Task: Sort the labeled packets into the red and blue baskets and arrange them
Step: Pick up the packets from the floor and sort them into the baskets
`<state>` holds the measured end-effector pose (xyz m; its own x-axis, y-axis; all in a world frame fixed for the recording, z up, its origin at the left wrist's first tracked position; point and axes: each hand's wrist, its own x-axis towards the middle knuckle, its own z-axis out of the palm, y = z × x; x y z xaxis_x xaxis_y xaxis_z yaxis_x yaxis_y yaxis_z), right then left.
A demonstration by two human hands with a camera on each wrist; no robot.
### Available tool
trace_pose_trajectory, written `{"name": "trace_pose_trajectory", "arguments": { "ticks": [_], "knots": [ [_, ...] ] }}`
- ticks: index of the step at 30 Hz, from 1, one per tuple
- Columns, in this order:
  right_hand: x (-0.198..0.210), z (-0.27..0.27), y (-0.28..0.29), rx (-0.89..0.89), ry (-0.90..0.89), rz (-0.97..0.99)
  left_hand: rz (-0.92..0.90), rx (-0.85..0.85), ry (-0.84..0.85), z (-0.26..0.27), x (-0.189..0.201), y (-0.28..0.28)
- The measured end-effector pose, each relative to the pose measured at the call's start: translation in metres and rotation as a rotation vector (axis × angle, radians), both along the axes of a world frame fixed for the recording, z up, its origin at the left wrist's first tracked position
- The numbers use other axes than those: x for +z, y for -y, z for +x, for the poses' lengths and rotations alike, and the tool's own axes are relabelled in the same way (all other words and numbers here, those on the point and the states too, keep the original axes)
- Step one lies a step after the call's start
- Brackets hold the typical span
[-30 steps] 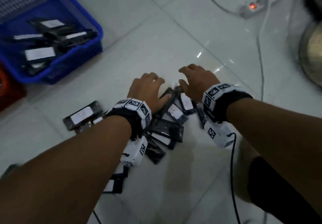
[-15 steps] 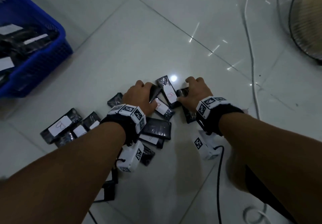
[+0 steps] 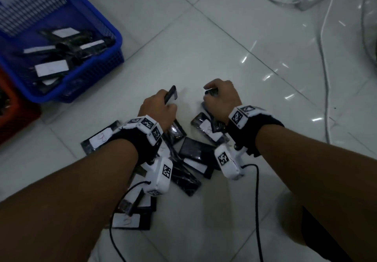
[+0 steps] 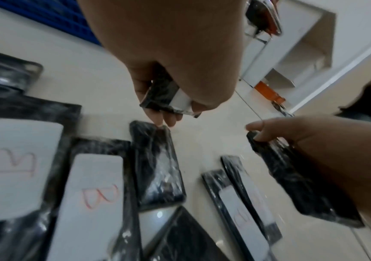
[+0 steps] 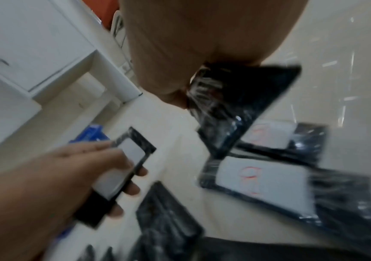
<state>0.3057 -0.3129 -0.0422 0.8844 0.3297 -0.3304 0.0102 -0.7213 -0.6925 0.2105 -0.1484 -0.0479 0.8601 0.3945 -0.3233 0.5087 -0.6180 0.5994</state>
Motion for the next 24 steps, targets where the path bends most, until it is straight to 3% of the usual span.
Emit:
{"name": "trace_pose_trajectory", "arguments": {
  "ticks": [3,6,11,18,22,24],
  "knots": [
    [0.009,0.0,-0.041,-0.001,-0.136,0.059,-0.112,0.173,0.004,-0.014,0.01,-0.029],
    [0.014,-0.011,-0.08,0.102,-0.245,0.023,-0.427,0.387,0.013,-0.032,0.025,-0.057],
    [0.035,-0.032,-0.142,0.08,-0.593,0.245,-0.726,0.624,0.042,-0.068,0.043,-0.111],
    [0.058,-0.07,-0.208,0.19,-0.826,0.409,-0.588,0.653,0.051,-0.127,0.078,-0.168],
    [0.073,-0.079,-0.248,0.349,-0.741,0.36,-0.414,0.599,0.079,-0.153,0.094,-0.199],
    [0.077,-0.076,-0.265,0.461,-0.575,0.293,-0.334,0.563,0.123,-0.159,0.097,-0.213]
  ]
}}
